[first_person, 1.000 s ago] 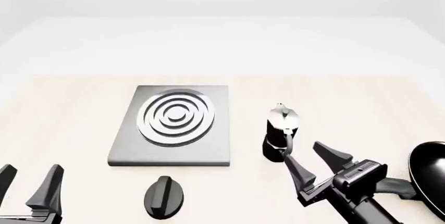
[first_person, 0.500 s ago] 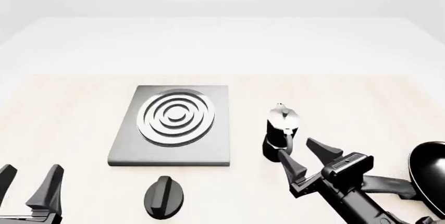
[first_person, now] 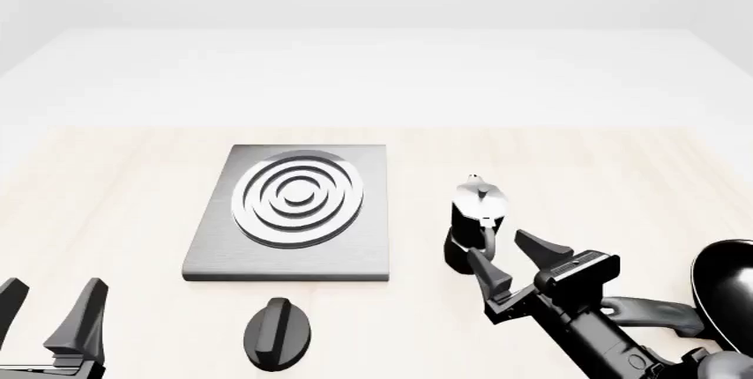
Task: Put the moka pot on the stove.
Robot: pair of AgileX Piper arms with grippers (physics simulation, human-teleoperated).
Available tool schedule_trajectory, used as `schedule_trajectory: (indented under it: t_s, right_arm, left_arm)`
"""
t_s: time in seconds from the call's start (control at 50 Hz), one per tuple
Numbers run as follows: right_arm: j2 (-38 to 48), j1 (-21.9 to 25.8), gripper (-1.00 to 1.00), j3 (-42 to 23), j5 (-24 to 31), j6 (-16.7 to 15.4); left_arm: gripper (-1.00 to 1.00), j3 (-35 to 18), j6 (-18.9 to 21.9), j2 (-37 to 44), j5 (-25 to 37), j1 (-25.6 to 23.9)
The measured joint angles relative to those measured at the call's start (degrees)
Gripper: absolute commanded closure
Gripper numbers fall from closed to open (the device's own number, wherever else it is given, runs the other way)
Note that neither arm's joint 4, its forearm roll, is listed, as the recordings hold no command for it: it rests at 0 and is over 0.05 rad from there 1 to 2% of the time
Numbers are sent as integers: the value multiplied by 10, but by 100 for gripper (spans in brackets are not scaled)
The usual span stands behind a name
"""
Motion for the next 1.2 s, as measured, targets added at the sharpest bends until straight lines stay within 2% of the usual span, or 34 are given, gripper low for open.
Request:
schedule_trajectory:
  t_s: [0.78,0.8,1.2]
  right_arm:
    - [85,-5,-100,-45,-1,2]
    - [86,-5,100,-45,-1,2]
    - [85,-7,100,-49,-1,-3]
  left_arm:
    - [-100,0,0,0,0,0]
    - [-100,0,0,0,0,0]
    - [-100,0,0,0,0,0]
